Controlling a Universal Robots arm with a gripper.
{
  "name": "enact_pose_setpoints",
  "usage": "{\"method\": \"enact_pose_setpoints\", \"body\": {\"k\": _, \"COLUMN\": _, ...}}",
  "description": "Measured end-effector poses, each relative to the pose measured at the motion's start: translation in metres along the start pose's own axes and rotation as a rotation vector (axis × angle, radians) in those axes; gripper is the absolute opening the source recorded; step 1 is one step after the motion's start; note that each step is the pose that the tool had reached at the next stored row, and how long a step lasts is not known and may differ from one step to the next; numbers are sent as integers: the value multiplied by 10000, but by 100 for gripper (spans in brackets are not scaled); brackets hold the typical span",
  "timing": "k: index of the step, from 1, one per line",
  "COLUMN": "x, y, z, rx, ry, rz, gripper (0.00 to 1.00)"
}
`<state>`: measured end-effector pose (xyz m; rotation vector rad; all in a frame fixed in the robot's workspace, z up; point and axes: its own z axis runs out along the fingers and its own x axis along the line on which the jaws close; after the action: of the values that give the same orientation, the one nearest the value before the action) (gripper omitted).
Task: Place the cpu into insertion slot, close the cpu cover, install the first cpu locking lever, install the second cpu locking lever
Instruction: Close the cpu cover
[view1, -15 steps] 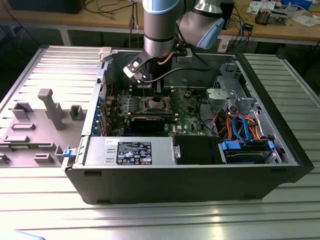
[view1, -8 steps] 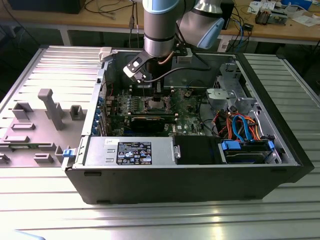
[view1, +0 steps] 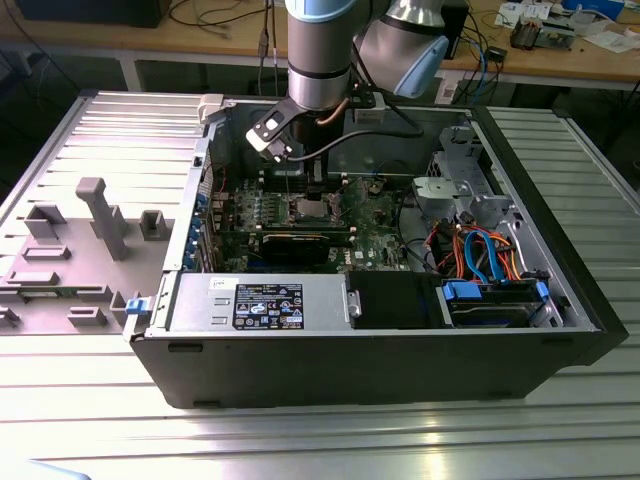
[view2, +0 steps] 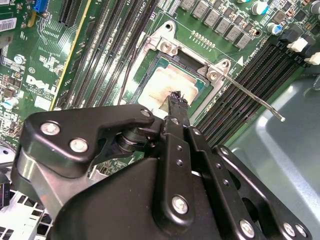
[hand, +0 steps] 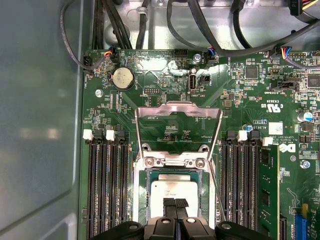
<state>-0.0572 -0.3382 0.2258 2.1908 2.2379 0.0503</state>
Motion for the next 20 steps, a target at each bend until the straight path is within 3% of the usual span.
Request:
{"method": "enact_pose_setpoints", "body": {"k": 5, "x": 0, "y": -1, "z": 0, "rx": 0, "ry": 0, "rz": 0, "gripper": 11}}
{"method": "enact_pose_setpoints", "body": {"k": 20, "x": 2, "y": 2, "z": -110, "rx": 0, "ry": 0, "rz": 0, "gripper": 11}}
